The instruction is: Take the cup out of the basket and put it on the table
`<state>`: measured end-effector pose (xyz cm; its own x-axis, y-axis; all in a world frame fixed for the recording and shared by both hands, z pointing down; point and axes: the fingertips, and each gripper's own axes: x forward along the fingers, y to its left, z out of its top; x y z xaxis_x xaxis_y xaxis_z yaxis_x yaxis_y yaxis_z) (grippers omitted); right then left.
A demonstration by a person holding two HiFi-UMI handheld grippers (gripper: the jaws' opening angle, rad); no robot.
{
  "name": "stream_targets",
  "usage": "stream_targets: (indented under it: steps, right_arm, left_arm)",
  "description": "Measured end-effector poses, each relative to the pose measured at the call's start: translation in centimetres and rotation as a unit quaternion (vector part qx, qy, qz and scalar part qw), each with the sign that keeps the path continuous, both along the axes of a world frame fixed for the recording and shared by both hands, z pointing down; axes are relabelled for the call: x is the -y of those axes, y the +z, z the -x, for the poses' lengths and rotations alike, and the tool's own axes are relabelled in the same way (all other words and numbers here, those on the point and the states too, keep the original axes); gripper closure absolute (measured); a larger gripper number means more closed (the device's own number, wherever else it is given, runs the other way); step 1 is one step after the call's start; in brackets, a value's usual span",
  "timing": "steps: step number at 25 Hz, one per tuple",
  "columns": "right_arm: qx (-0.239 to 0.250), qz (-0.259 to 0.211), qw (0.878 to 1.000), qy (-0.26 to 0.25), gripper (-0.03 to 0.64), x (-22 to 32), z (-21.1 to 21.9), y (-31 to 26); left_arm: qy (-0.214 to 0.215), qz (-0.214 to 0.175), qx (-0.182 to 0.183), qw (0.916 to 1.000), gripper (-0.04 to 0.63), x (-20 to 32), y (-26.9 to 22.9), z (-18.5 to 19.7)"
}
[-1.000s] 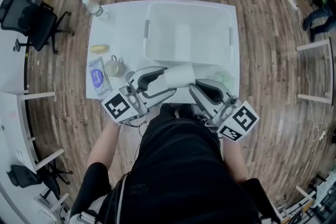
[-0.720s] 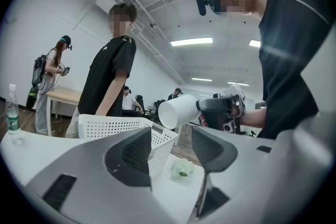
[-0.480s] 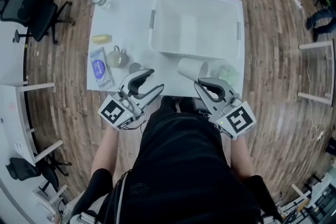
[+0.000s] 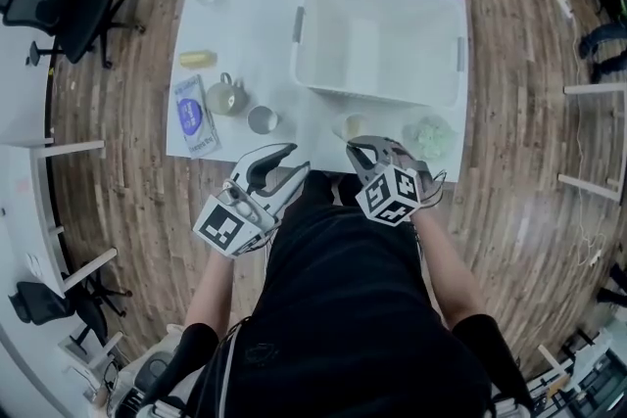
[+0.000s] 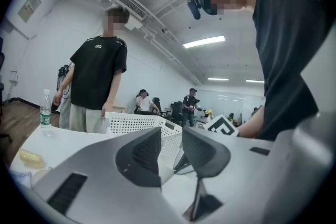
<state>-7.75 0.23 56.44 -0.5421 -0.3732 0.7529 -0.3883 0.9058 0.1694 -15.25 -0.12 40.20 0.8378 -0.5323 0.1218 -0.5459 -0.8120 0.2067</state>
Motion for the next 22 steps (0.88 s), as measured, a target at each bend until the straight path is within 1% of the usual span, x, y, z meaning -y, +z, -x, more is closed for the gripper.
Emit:
stream_targets:
  steps: [5, 8, 11, 14, 22]
  right_arm:
    - [-0.075, 0.021, 0.997, -0.022, 0.588, 0.4, 0.4, 4.8]
    - [-0.101, 0.037, 0.993, -0.038, 0.588, 0.2, 0.4, 6.6]
    - [-0.112, 0.056, 0.991, -0.049, 0.588, 0.1, 0.7, 7.9]
    - [-0.126, 0.070, 0.988, -0.059, 0.588, -0.1, 0.7, 9.1]
    - [-0.128, 0.072, 0.987, -0.070, 0.583, -0.5, 1.3, 9.7]
  left_arm:
    - [-0.019, 0.003, 0.004, 0.9998, 0.533, -0.5, 0.7, 0.7]
    - [-0.026, 0.004, 0.004, 0.9997, 0.562, -0.7, 0.8, 0.6]
    - [-0.027, 0.006, 0.010, 0.9996, 0.577, -1.1, 1.1, 0.7]
    - [-0.029, 0.021, 0.011, 0.9993, 0.582, -1.5, 1.6, 0.7]
    - [-0.030, 0.028, 0.018, 0.9990, 0.583, -1.8, 2.2, 0.8]
